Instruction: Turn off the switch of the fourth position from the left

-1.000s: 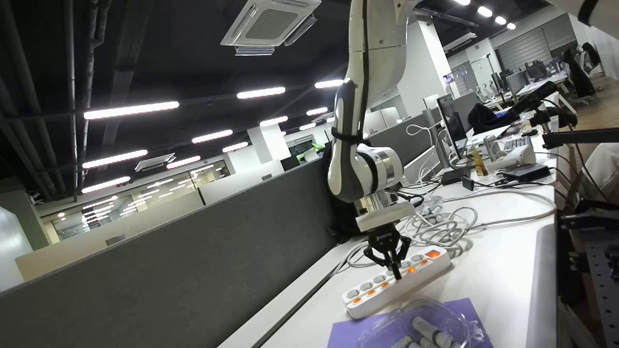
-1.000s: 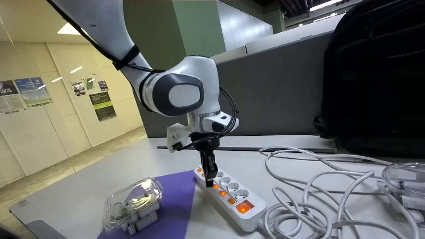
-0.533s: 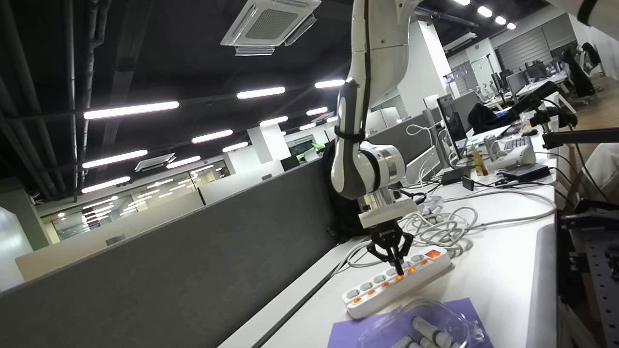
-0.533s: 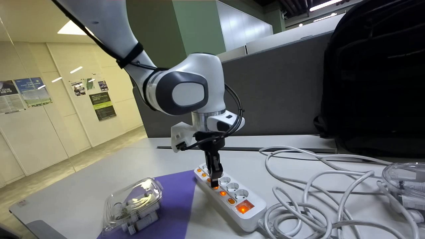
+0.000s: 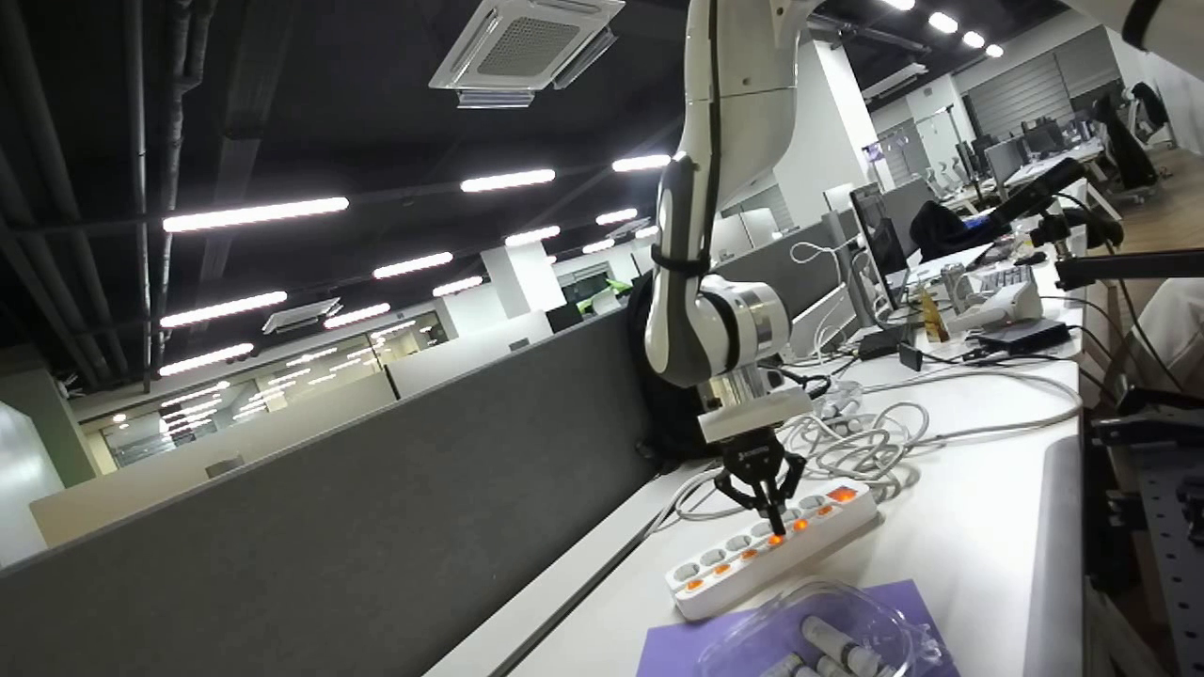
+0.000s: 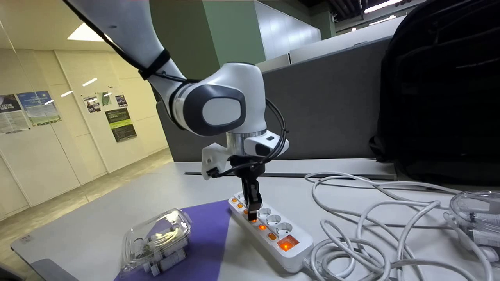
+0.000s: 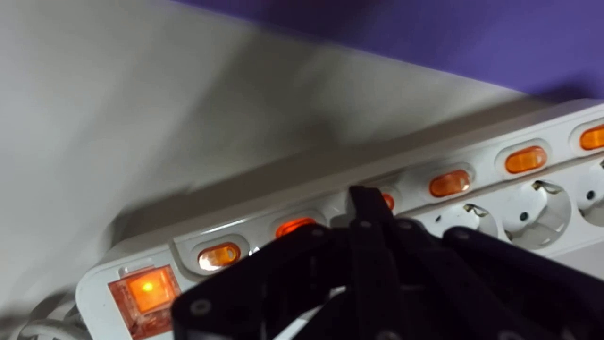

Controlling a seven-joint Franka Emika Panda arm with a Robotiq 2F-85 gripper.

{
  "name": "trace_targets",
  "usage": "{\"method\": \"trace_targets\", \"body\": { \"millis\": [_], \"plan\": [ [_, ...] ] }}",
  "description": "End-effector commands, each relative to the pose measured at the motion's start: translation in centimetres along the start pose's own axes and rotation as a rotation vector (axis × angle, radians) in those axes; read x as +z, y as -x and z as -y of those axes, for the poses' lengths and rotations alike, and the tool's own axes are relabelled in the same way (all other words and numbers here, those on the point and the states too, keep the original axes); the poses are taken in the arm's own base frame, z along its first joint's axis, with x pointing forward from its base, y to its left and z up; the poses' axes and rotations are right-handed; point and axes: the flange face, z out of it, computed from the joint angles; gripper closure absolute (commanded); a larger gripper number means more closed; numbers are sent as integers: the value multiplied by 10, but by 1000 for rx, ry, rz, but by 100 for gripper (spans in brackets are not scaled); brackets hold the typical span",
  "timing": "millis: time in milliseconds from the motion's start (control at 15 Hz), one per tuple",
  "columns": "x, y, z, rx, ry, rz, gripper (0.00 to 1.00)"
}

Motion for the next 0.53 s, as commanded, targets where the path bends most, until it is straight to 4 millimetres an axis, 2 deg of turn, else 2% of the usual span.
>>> {"method": "trace_targets", "body": {
  "millis": [0, 467],
  "plan": [
    [1, 2, 4, 1, -3, 5, 100],
    [7, -3, 1, 24, 0, 17, 100]
  ]
}}
